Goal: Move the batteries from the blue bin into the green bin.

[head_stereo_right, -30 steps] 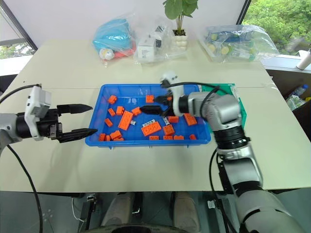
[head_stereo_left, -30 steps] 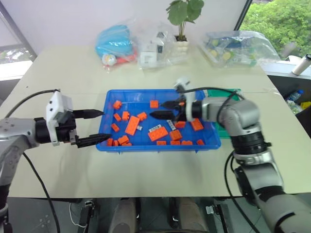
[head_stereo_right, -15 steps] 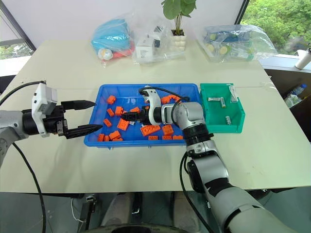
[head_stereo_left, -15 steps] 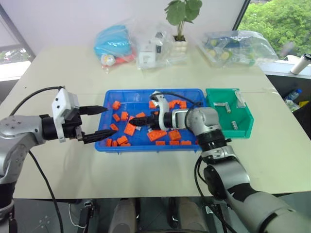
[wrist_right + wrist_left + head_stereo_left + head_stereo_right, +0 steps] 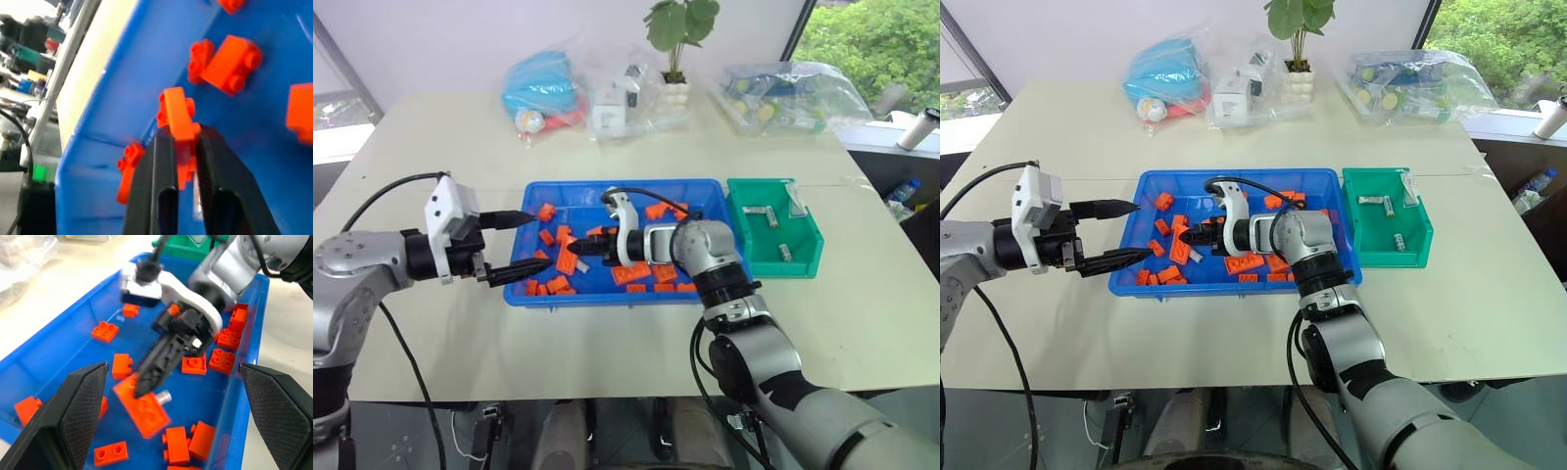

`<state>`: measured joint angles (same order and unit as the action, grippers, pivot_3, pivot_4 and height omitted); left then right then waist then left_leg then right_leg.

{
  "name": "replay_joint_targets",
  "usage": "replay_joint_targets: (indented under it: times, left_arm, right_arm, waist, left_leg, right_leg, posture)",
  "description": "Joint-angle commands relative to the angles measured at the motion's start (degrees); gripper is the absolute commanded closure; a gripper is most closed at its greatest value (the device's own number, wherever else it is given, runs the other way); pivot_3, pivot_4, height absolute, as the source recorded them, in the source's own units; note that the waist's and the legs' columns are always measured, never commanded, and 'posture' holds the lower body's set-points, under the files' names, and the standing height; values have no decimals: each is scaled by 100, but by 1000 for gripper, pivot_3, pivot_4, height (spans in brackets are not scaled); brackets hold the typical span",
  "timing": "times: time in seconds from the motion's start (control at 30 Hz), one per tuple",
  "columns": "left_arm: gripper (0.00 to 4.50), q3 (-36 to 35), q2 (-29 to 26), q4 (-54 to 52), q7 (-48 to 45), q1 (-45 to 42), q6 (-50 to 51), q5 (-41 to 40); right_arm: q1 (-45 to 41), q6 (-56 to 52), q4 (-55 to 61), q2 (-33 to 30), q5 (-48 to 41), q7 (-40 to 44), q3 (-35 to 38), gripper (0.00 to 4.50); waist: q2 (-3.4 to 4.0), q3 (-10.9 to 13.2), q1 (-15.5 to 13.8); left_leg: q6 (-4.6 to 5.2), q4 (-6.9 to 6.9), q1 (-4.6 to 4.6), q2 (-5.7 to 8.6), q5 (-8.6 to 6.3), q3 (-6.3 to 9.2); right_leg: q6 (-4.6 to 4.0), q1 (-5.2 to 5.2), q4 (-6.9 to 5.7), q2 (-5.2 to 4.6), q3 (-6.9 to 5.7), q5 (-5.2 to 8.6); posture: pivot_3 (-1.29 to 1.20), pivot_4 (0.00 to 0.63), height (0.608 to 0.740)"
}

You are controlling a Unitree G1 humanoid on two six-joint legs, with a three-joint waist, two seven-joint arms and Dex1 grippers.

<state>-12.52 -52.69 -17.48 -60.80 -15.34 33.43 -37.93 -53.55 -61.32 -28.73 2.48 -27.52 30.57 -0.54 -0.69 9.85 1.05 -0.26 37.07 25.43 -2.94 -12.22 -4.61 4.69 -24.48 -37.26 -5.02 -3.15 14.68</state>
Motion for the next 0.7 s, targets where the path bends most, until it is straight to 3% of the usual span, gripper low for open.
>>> replay_joint_targets:
  times: [0.03, 0.27, 0.37, 0.47, 0.57, 0.7]
  left_arm:
    - [0, -58, 5, -43, 6, -89, -64, -3]
    - [0, 3, 50, -10, 4, -120, -97, 24]
    - [0, 45, 92, -4, 8, -146, -108, 51]
    - [0, 73, 140, 3, 26, -189, -98, 75]
    - [0, 57, 160, -4, 8, -165, -109, 97]
    - [0, 9, 142, 5, -66, -36, -174, 122]
  right_arm:
    - [-205, 377, 373, 109, 41, 125, -114, 4494]
    - [-465, 1939, 205, 350, 760, -185, -492, 4494]
    - [-715, 2340, -151, 583, 845, -403, -342, 3111]
    - [-834, 2969, -269, 470, 1392, -293, -773, 1684]
    - [-636, 2864, 379, -13, 1888, 210, -1552, 1684]
    - [-134, 1621, 1732, -804, 2022, 1015, -2645, 1684]
  waist:
    - [0, 0, 2]
    - [1, 1, 15]
    - [1, 1, 15]
    - [1, 1, 6]
    - [0, 1, -12]
    - [-2, 0, -3]
  left_leg:
    - [0, 0, 1, 0, 0, 0]
    - [0, -3, 1, 0, 0, 0]
    - [-1, -4, 1, -1, 0, -1]
    - [-1, -5, 1, -1, 0, -1]
    - [-1, -3, 4, 0, 0, 0]
    - [-1, -3, 4, 1, 0, 0]
  right_leg:
    - [0, 0, 0, 0, 0, 0]
    - [0, -4, 0, 1, 0, 0]
    - [0, -4, 0, 1, 0, 0]
    - [0, -4, 1, 1, 0, 0]
    - [-1, -3, 5, -2, 0, 1]
    - [-2, -2, 7, -5, 1, 1]
  posture:
    - [0, 150, 736]
    - [0, 150, 736]
    - [0, 150, 736]
    - [0, 150, 736]
    - [0, 150, 736]
    - [0, 150, 736]
